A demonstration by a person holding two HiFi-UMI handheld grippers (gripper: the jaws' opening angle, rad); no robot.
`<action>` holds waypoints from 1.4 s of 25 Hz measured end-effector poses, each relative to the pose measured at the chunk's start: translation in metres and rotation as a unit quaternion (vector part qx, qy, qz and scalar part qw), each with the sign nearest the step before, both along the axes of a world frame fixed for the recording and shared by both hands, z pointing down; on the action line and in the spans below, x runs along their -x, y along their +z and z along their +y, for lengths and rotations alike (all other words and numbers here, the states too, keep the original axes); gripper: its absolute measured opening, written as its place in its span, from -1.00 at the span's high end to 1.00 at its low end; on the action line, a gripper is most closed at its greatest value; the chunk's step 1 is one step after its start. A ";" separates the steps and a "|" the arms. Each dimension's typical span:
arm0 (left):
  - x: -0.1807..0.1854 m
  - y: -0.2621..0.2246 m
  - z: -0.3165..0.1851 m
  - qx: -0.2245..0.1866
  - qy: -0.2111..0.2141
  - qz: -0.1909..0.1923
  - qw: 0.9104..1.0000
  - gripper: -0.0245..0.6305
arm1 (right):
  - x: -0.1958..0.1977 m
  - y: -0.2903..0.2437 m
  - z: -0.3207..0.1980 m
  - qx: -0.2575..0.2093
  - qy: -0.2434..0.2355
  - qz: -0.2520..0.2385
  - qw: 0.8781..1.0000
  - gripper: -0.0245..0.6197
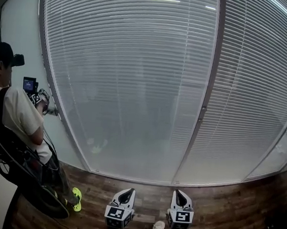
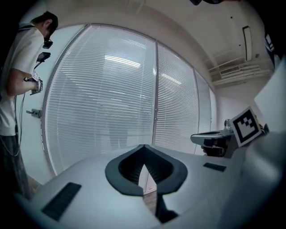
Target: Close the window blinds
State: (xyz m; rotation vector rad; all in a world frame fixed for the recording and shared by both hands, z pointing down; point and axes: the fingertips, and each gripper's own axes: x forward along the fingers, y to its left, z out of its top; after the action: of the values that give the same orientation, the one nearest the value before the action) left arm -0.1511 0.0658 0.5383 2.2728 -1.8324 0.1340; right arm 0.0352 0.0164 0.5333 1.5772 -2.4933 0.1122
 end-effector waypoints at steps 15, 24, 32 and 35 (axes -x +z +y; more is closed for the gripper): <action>-0.045 -0.030 0.040 -0.043 0.020 0.010 0.999 0.93 | -0.023 -0.026 0.058 -0.014 0.009 0.031 0.999 0.91; -0.078 -0.040 0.048 -0.048 0.012 0.001 0.999 0.93 | -0.049 -0.022 0.068 -0.026 -0.029 0.008 0.999 0.91; -0.078 -0.039 0.041 -0.037 0.002 0.005 0.999 0.93 | -0.044 -0.033 0.058 -0.025 -0.034 0.002 0.999 0.91; -0.075 -0.040 0.037 -0.038 -0.005 0.004 0.999 0.93 | -0.039 -0.032 0.054 -0.028 -0.048 0.003 0.998 0.91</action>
State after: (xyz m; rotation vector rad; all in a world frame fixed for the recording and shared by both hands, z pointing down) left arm -0.0758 0.1025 0.4984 2.3093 -1.8760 0.0533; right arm 0.0738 0.0702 0.5009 1.4710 -2.5836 0.0238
